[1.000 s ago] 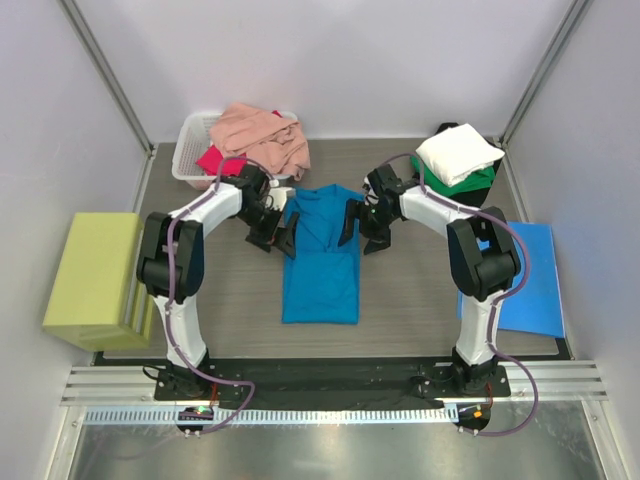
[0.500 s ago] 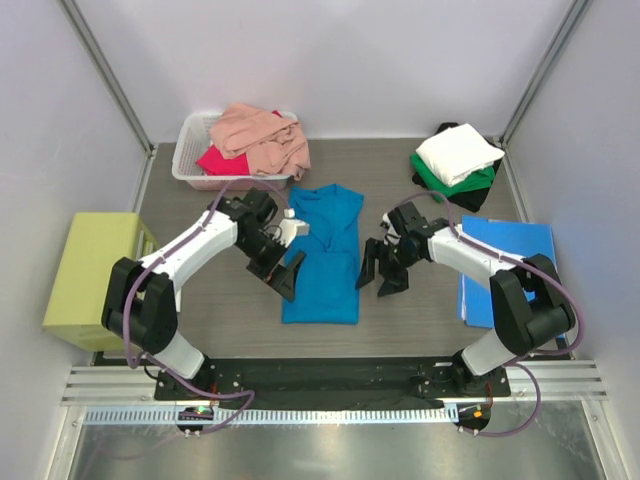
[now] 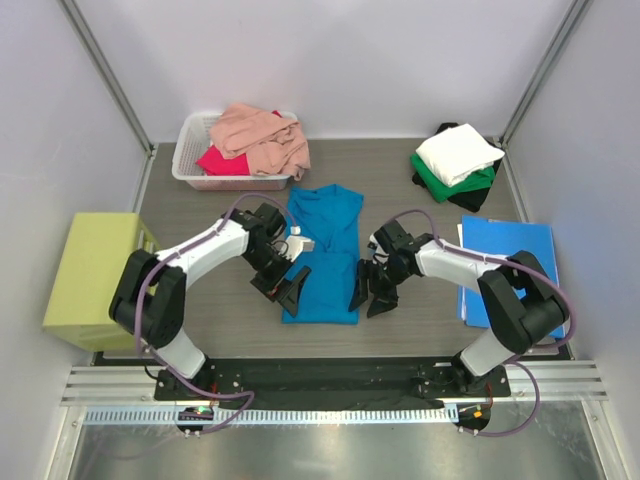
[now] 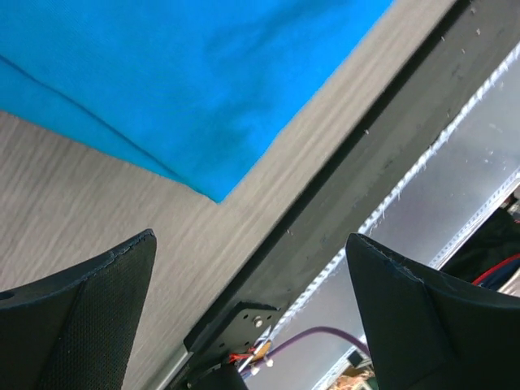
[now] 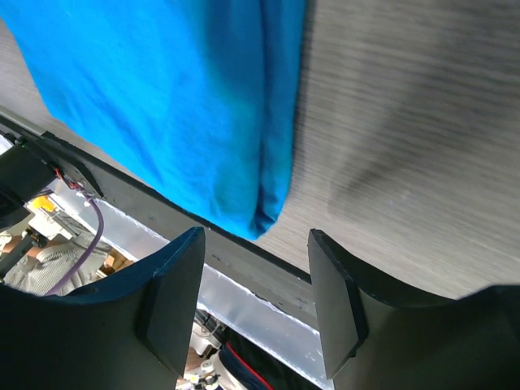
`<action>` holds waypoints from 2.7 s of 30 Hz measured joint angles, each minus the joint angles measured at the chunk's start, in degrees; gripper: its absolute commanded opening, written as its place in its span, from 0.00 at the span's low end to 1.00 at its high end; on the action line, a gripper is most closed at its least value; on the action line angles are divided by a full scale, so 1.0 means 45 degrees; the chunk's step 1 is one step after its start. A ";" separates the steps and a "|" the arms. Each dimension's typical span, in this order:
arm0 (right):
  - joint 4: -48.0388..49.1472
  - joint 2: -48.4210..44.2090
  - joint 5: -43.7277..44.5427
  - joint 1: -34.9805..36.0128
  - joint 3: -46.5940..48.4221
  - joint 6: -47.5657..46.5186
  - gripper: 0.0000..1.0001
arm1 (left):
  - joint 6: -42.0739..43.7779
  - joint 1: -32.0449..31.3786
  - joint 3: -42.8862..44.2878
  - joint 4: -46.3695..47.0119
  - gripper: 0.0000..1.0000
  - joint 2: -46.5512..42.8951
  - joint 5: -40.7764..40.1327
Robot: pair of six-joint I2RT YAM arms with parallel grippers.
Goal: Fold and stack the t-shirts
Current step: Fold the tshirt
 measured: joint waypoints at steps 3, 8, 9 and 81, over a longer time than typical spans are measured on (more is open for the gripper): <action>0.0223 0.0291 -0.0044 0.0160 0.0136 0.0092 0.58 | -0.0340 0.0000 0.0000 0.0393 0.83 0.0695 0.0005; 0.0316 0.0452 -0.0121 0.0335 0.0136 0.0209 0.57 | -0.0840 0.0000 0.0005 0.0539 0.78 0.1783 -0.0010; 0.0340 0.0476 -0.0146 0.0359 0.0136 0.0219 0.57 | -0.0937 0.0000 0.0005 0.0554 0.78 0.1914 -0.0010; -0.0772 -0.1462 0.0311 0.1904 0.0491 0.0865 0.01 | 0.0131 -0.1258 0.0092 -0.0617 0.00 -0.0593 -0.0097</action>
